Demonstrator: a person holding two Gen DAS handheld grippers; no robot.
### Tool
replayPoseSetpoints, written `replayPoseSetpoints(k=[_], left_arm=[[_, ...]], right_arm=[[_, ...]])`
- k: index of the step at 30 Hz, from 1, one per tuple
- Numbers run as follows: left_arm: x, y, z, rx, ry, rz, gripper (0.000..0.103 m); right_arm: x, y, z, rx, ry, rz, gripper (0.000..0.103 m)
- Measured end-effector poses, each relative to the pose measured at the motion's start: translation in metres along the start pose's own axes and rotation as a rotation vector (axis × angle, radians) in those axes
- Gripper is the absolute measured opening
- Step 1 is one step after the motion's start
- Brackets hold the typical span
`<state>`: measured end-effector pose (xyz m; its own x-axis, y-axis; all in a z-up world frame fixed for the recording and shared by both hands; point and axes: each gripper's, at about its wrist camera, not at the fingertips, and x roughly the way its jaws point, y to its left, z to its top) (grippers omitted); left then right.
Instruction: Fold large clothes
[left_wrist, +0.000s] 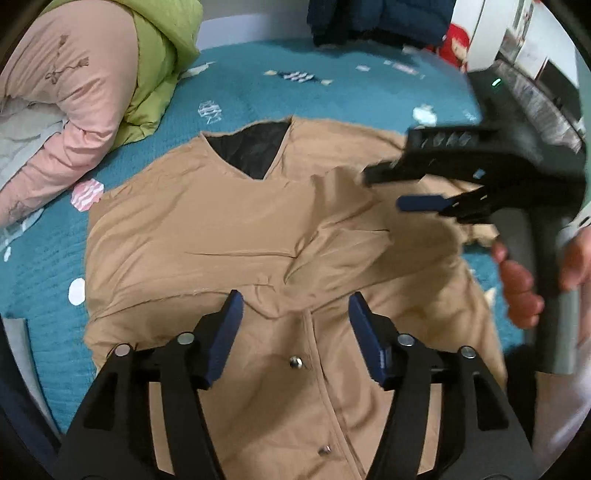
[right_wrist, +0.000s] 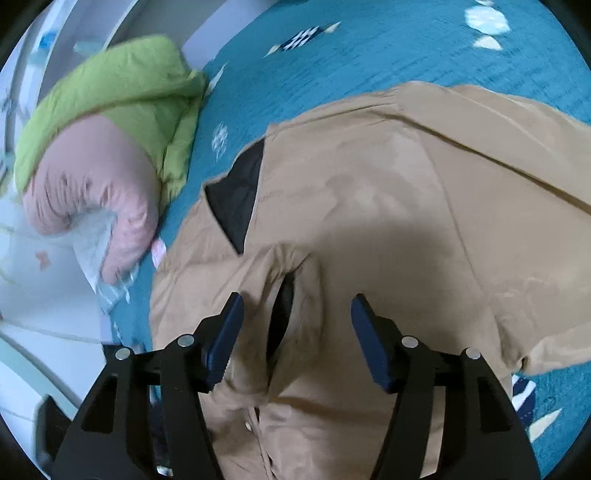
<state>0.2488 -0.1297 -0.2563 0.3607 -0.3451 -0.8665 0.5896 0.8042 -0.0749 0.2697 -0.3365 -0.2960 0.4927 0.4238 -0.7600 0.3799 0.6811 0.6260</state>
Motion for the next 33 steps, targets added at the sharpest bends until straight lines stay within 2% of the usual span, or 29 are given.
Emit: replayPoseSetpoints(k=[2,4,7,8,9,10,11,12,14,15,17,20,24,26,27,29,33], left_arm=[[-0.008,0.008,-0.002,-0.014,-0.015,0.031,0.069],[-0.009,0.024,-0.003,-0.046,-0.016,0.076,0.069],[-0.002,0.065,-0.003,-0.154,0.026,0.159,0.069],[0.001,0.078,-0.003,-0.185,0.033,0.185,0.069],[0.006,0.095,-0.004,-0.228,0.043,0.229,0.068],[0.013,0.112,-0.006,-0.269,0.061,0.292,0.068],[0.02,0.129,-0.011,-0.316,0.09,0.346,0.062],[0.029,0.147,-0.016,-0.376,0.123,0.358,0.051],[0.046,0.176,-0.03,-0.521,0.176,0.187,0.04],[0.049,0.181,-0.035,-0.57,0.183,0.144,0.037],[0.039,0.171,-0.034,-0.535,0.157,0.176,0.031],[0.028,0.148,-0.029,-0.468,0.142,0.214,0.033],[0.066,0.155,-0.028,-0.462,0.219,0.29,0.035],[0.065,0.152,-0.023,-0.446,0.207,0.324,0.035],[0.06,0.148,-0.022,-0.423,0.206,0.341,0.035],[0.048,0.145,-0.022,-0.389,0.189,0.356,0.035],[0.007,0.143,-0.02,-0.365,0.108,0.364,0.035]], right_arm=[[0.009,0.002,-0.006,0.01,0.032,0.023,0.06],[0.022,0.005,-0.008,-0.009,0.046,-0.018,0.061],[0.037,0.009,-0.012,-0.022,0.059,-0.016,0.063],[0.038,0.01,-0.013,-0.037,0.05,-0.022,0.057],[0.04,0.014,-0.013,-0.065,0.026,-0.062,0.048],[0.041,0.016,-0.013,-0.085,0.016,-0.118,0.03],[0.041,0.017,-0.014,-0.088,0.01,-0.127,0.026],[0.037,0.018,-0.014,-0.089,-0.004,-0.126,0.024],[0.027,0.024,-0.015,-0.121,-0.035,-0.122,0.017],[0.021,0.027,-0.016,-0.134,-0.05,-0.125,0.016],[0.009,0.032,-0.019,-0.139,-0.072,-0.128,0.014],[0.003,0.034,-0.02,-0.175,-0.097,-0.222,0.014],[0.043,0.007,-0.016,-0.122,-0.001,-0.271,0.015],[0.054,0.003,-0.018,-0.136,0.024,-0.306,0.017],[0.051,0.007,-0.019,-0.146,0.031,-0.314,0.019],[0.036,0.019,-0.018,-0.173,0.037,-0.344,0.032],[-0.016,0.039,-0.017,-0.232,-0.143,-0.358,0.036]])
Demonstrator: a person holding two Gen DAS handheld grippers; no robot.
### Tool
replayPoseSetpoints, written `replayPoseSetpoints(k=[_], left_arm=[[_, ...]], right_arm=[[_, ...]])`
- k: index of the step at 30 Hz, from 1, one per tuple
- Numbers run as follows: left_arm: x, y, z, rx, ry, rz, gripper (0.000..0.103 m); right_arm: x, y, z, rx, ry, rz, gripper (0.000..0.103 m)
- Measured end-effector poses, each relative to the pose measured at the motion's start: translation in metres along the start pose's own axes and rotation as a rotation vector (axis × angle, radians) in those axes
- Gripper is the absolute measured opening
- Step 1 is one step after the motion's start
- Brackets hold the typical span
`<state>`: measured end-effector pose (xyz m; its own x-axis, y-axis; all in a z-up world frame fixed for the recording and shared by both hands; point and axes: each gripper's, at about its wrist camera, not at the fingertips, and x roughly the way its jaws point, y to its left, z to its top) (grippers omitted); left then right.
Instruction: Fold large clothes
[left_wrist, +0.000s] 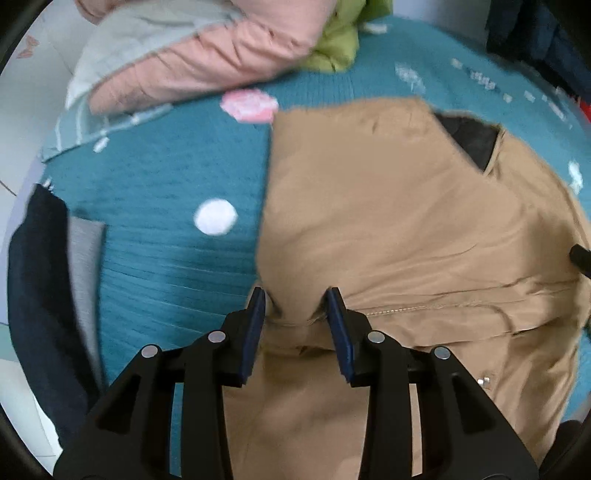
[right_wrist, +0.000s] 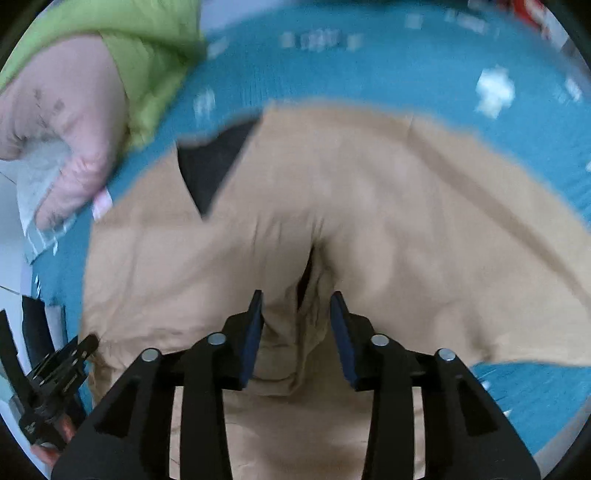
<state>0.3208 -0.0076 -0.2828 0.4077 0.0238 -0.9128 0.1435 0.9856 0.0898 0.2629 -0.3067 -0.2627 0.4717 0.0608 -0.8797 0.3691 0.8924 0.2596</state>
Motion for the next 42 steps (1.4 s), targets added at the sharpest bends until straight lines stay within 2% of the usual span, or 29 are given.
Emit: replayPoseSetpoints(k=[2,4,5,7,9,10,12,13,16,19,22,25,26,28,29,30,31,32,34,36,39,42], left_arm=[[-0.017,0.002,0.002,0.012,-0.05,0.008,0.035],[-0.029,0.003,0.005,0.001,-0.07,0.0,0.034],[-0.033,0.005,0.007,-0.01,-0.075,-0.019,0.034],[-0.032,0.006,0.014,-0.025,-0.069,-0.063,0.034],[-0.013,-0.001,0.018,-0.003,-0.029,-0.091,0.029],[0.004,-0.007,0.017,0.017,0.017,-0.11,0.028],[0.041,-0.012,0.01,0.032,0.111,-0.08,0.02],[0.053,-0.011,0.008,0.031,0.116,-0.075,0.019],[0.061,-0.005,-0.001,0.016,0.061,-0.093,0.019],[0.063,-0.001,-0.002,0.008,0.047,-0.101,0.017],[0.06,-0.006,0.0,0.041,0.033,-0.074,0.017],[0.044,-0.013,0.0,0.058,0.016,-0.05,0.017],[0.04,-0.014,-0.001,0.053,0.01,-0.05,0.017],[0.03,-0.018,0.0,0.062,-0.005,-0.043,0.02],[0.025,-0.02,-0.001,0.069,-0.012,-0.032,0.028],[0.018,-0.024,0.0,0.077,-0.025,-0.023,0.044],[0.012,-0.027,-0.001,0.082,-0.04,-0.025,0.052],[0.006,-0.029,-0.001,0.084,-0.055,-0.029,0.064],[-0.01,-0.034,0.0,0.084,-0.086,-0.037,0.07],[-0.021,-0.041,0.002,0.087,-0.101,-0.051,0.071],[-0.031,-0.053,0.004,0.103,-0.114,-0.055,0.071],[-0.04,-0.07,0.004,0.127,-0.128,-0.061,0.071]], right_arm=[[-0.015,-0.001,0.001,0.002,-0.06,0.019,0.037],[-0.019,0.006,0.001,-0.04,-0.068,0.028,0.034],[-0.016,0.011,-0.001,-0.069,-0.057,0.032,0.026],[-0.005,0.021,-0.006,-0.102,-0.015,0.054,0.017],[0.019,0.026,-0.01,-0.105,0.061,0.051,0.015],[0.032,0.026,-0.014,-0.096,0.101,0.037,0.014],[0.051,0.022,-0.022,-0.089,0.144,-0.013,0.012],[0.059,0.018,-0.025,-0.088,0.166,-0.021,0.007],[0.072,0.016,-0.028,-0.08,0.167,-0.014,0.006],[0.077,0.019,-0.028,-0.084,0.152,-0.025,0.005],[0.068,0.021,-0.029,-0.092,0.147,-0.022,0.005],[0.059,0.018,-0.027,-0.054,0.148,0.019,0.006],[0.052,0.014,-0.025,-0.034,0.141,0.048,0.01],[0.039,0.009,-0.022,-0.006,0.118,0.08,0.011],[0.033,0.009,-0.021,-0.001,0.105,0.086,0.012],[0.025,0.007,-0.019,0.004,0.083,0.09,0.013],[0.018,0.005,-0.018,0.008,0.064,0.09,0.021],[0.013,0.004,-0.018,0.012,0.05,0.085,0.047],[0.0,0.0,-0.017,0.024,-0.01,0.06,0.081],[-0.012,-0.003,-0.016,0.031,-0.057,0.051,0.085],[-0.017,-0.011,-0.016,0.058,-0.05,0.072,0.085],[-0.019,-0.023,-0.017,0.078,-0.048,0.056,0.085]])
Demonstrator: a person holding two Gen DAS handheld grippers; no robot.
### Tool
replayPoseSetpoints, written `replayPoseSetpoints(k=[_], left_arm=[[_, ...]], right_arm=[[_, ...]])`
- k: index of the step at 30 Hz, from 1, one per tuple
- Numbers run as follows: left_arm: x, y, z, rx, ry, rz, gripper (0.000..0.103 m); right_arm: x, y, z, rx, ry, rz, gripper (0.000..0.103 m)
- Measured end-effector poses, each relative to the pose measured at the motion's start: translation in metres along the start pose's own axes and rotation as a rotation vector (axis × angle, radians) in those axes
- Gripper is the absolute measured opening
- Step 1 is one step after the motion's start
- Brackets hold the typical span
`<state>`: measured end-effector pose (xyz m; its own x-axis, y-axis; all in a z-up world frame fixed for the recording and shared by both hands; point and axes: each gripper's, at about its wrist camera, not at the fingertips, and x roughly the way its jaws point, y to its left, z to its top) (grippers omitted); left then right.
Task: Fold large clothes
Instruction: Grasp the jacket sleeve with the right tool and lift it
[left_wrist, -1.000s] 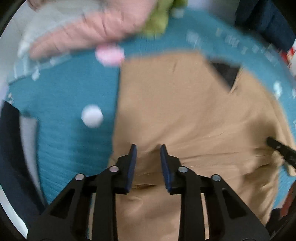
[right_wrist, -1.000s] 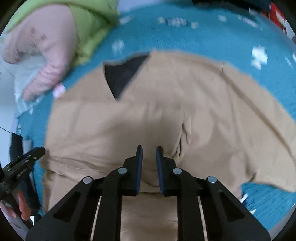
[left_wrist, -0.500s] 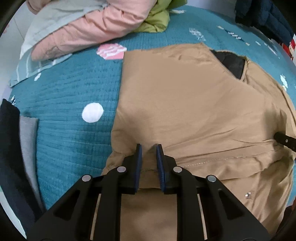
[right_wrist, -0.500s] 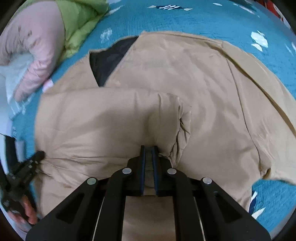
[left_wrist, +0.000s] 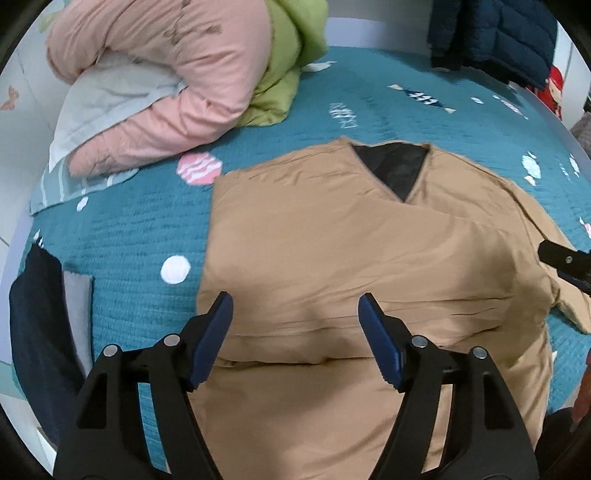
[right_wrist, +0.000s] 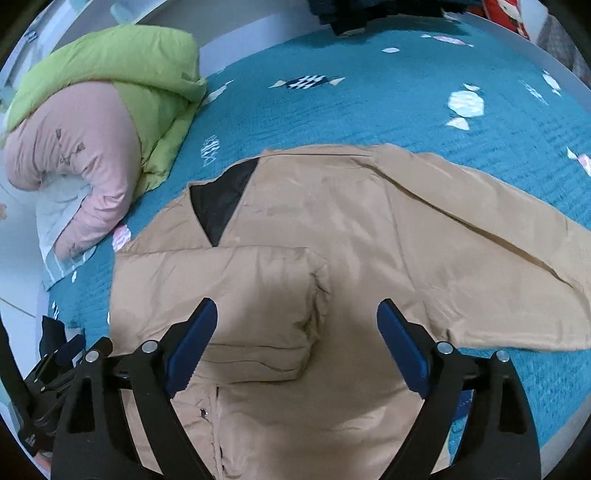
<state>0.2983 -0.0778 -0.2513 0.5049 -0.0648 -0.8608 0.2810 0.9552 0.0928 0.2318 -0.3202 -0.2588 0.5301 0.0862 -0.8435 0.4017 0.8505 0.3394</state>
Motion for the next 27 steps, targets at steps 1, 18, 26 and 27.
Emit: replayPoseSetpoints(k=[1,18,26,27], left_arm=[[-0.002,-0.006,0.001,0.009,-0.003,-0.004,0.072],[0.008,-0.144,0.021,0.142,0.021,-0.164,0.073],[0.02,-0.216,0.037,0.242,0.033,-0.235,0.073],[0.024,-0.224,0.039,0.244,0.043,-0.243,0.073]], right_arm=[[-0.002,-0.005,0.0,0.006,-0.003,-0.013,0.085],[-0.073,-0.205,-0.003,0.468,-0.112,-0.184,0.085],[-0.076,-0.293,-0.032,0.658,-0.061,-0.195,0.085],[-0.077,-0.3,-0.035,0.67,-0.063,-0.194,0.085]])
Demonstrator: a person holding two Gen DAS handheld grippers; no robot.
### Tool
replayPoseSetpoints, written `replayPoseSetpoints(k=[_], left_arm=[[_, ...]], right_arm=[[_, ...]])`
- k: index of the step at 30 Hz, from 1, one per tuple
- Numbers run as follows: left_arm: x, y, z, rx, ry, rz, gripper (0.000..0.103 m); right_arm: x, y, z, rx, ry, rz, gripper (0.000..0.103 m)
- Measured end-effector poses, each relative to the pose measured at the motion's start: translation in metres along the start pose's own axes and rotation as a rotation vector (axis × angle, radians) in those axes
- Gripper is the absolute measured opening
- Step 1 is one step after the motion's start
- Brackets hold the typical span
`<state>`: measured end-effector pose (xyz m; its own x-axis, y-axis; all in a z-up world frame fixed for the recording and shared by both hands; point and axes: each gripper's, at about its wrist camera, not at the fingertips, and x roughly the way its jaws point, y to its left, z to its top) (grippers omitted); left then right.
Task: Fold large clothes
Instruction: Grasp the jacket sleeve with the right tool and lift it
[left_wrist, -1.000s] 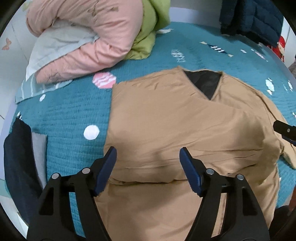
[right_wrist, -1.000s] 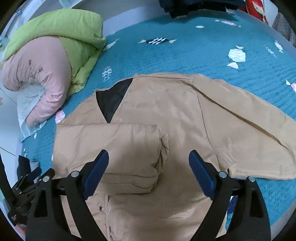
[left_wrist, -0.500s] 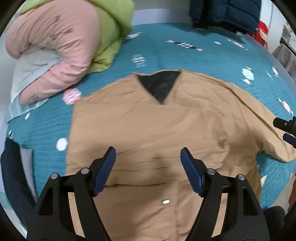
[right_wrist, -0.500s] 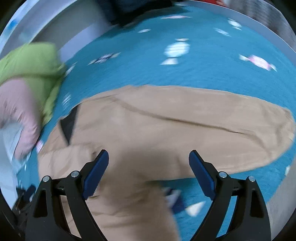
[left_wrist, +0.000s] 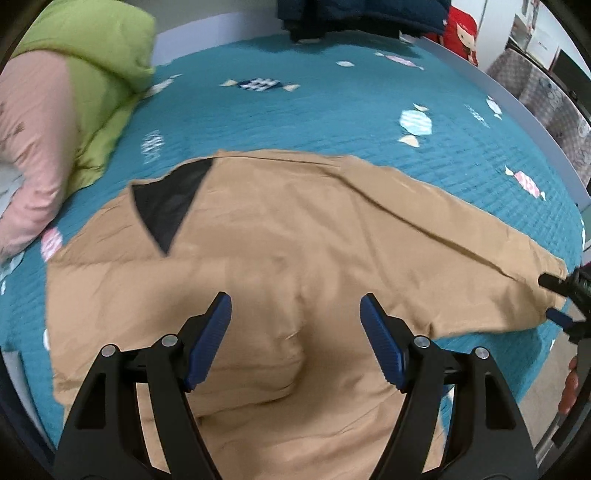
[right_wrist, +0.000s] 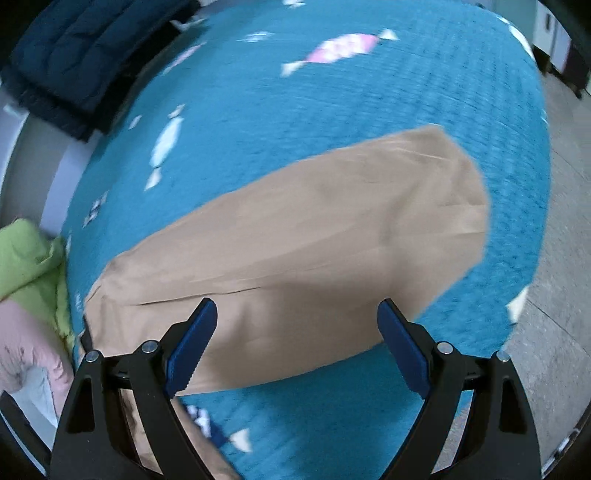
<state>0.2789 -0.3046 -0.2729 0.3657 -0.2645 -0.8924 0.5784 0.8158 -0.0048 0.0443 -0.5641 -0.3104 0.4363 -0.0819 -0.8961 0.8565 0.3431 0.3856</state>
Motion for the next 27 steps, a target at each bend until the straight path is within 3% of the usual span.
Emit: replayPoseSetpoints(k=[3,5,9,11,12,15,18,21,22,23,25,27], left_arm=[[0.013,-0.014,0.009,-0.006,0.021,-0.054,0.072],[0.024,-0.024,0.015,0.0,0.044,-0.05,0.071],[0.04,-0.039,0.017,0.022,0.068,-0.044,0.054],[0.05,-0.042,0.016,0.013,0.095,-0.05,0.047],[0.057,-0.042,0.015,0.001,0.12,-0.073,0.038],[0.081,-0.039,0.01,-0.028,0.181,-0.107,0.024],[0.093,-0.038,0.005,-0.048,0.2,-0.104,0.024],[0.092,-0.046,0.004,-0.004,0.188,-0.07,0.024],[0.093,-0.047,0.004,0.001,0.185,-0.065,0.024],[0.094,-0.048,0.003,0.002,0.181,-0.061,0.024],[0.095,-0.048,0.003,-0.004,0.173,-0.052,0.024],[0.095,-0.048,0.001,0.002,0.164,-0.042,0.024]], right_arm=[[0.001,-0.017,0.001,0.027,0.003,0.011,0.085],[0.002,-0.027,0.002,0.037,0.004,0.017,0.085],[0.01,-0.037,-0.001,0.05,0.041,-0.002,0.085],[0.005,-0.047,-0.01,0.082,0.034,0.04,0.085],[0.004,-0.05,-0.012,0.092,0.026,0.051,0.085],[0.007,-0.057,-0.01,0.121,-0.01,0.088,0.085],[0.005,-0.06,-0.004,0.124,-0.053,0.106,0.084],[0.01,-0.05,0.005,0.063,-0.085,0.069,0.081],[0.012,-0.047,0.008,0.051,-0.102,0.06,0.073],[0.014,-0.044,0.013,0.039,-0.127,0.05,0.054],[0.022,-0.035,0.021,-0.013,-0.12,0.117,0.016],[0.027,-0.025,0.026,-0.047,-0.117,0.092,0.015]])
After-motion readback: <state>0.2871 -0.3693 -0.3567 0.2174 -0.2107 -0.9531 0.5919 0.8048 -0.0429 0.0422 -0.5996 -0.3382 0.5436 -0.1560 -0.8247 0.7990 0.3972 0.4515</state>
